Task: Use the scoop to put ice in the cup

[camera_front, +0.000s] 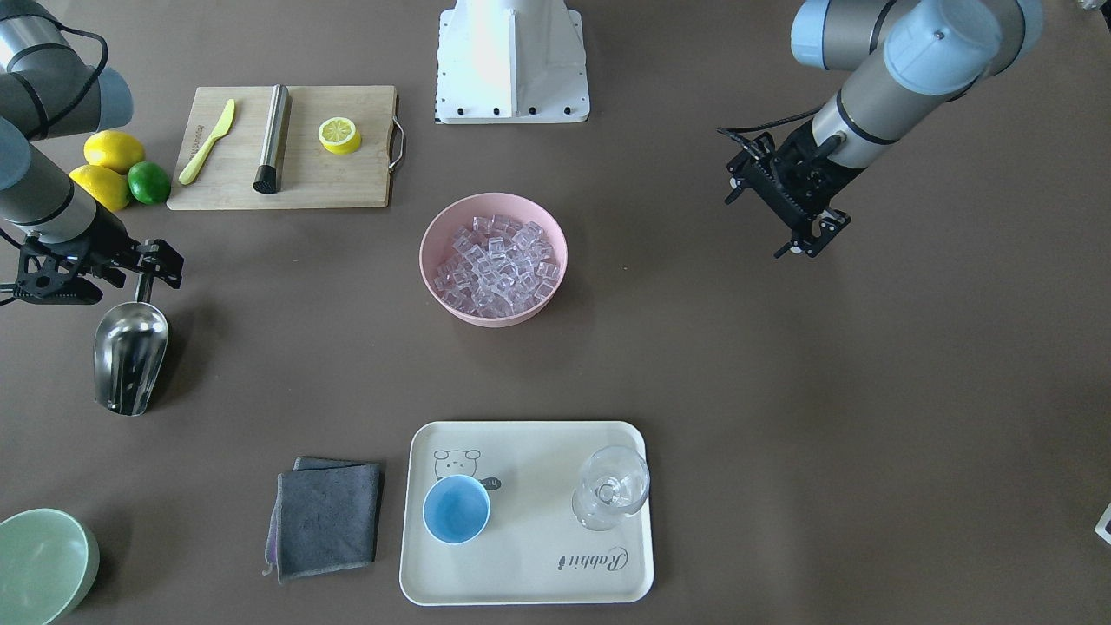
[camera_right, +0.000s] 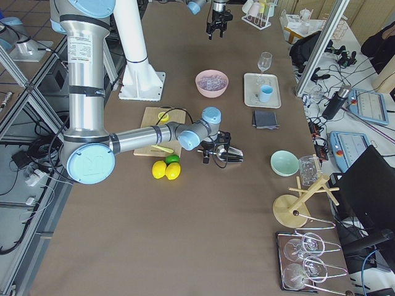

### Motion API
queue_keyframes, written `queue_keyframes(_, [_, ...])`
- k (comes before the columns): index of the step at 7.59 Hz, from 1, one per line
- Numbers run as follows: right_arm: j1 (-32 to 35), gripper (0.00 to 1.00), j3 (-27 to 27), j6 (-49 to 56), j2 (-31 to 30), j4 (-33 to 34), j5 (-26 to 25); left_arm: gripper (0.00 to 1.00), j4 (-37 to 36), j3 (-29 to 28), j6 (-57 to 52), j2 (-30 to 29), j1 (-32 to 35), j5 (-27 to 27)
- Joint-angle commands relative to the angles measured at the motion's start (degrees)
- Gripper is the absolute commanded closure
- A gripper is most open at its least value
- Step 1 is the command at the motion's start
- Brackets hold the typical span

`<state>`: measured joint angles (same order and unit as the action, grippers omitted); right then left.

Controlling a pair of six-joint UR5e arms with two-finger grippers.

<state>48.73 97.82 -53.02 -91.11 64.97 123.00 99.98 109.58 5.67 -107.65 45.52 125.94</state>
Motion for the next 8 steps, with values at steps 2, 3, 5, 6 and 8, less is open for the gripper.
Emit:
queue_keyframes(2, [0.14, 1.0, 2.19, -1.65, -0.9, 1.03, 2.42, 0.02, 9.13, -7.42, -0.48, -6.41, -5.79, -4.56])
queue_keyframes(3, [0.31, 1.0, 5.77, -1.47, -3.09, 2.77, 2.51, 0.02, 14.92, -10.06, -0.65, -6.95, -6.32, -4.56])
queue_keyframes(5, [1.36, 1.0, 10.53, -0.69, -3.64, 8.56, 4.52, 0.02, 24.43, -14.98, -0.74, -8.53, -7.73, -4.65])
queue_keyframes(6, [2.5, 1.0, 11.94, -0.16, -3.55, 9.55, 4.53, 0.02, 29.26, -18.84, -0.74, -9.84, -7.73, -5.08])
queue_keyframes(8, [3.91, 1.0, 15.28, 3.61, -3.03, 9.99, 3.57, 0.02, 38.15, -24.66, -5.8, -10.91, -8.25, -5.61])
